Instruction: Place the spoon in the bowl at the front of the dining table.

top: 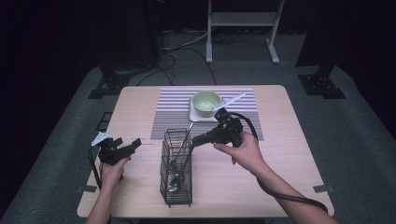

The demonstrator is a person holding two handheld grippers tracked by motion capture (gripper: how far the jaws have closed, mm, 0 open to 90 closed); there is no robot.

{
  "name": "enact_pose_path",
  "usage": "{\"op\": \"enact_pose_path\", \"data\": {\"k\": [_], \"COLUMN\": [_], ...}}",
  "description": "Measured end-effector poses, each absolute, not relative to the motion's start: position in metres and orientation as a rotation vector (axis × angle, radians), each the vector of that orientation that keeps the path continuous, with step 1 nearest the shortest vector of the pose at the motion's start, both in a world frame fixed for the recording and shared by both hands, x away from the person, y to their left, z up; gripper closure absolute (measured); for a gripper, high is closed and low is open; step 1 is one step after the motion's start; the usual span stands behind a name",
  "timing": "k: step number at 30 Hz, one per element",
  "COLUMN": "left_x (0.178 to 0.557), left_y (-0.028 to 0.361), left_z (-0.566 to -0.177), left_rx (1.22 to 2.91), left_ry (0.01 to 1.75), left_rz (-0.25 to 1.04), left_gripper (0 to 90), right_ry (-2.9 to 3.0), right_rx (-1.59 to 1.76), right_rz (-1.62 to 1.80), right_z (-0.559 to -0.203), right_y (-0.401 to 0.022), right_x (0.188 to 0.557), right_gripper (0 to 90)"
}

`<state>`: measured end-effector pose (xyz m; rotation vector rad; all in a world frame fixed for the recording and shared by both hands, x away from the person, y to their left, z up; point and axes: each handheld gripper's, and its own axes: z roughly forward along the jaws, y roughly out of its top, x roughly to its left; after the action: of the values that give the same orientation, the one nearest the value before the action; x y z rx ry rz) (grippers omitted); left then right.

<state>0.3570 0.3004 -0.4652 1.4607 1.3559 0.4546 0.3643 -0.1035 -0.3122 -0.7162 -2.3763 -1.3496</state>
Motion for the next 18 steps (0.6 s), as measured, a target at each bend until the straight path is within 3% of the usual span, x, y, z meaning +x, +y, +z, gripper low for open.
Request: {"op": "enact_pose_path", "data": {"k": [18], "left_x": [0.357], "left_y": [0.300], "left_z": [-0.465], "left_rx": [1.462], "left_ry": [1.356], "left_rz": [0.457], "left_gripper": [0.0], "right_ry": [-2.277], "right_rx": [-0.758], "right_rz": [-1.454], "right_z": [-0.290], "right_y": [-0.125], "right_x": [0.373], "right_gripper": [89.0]}}
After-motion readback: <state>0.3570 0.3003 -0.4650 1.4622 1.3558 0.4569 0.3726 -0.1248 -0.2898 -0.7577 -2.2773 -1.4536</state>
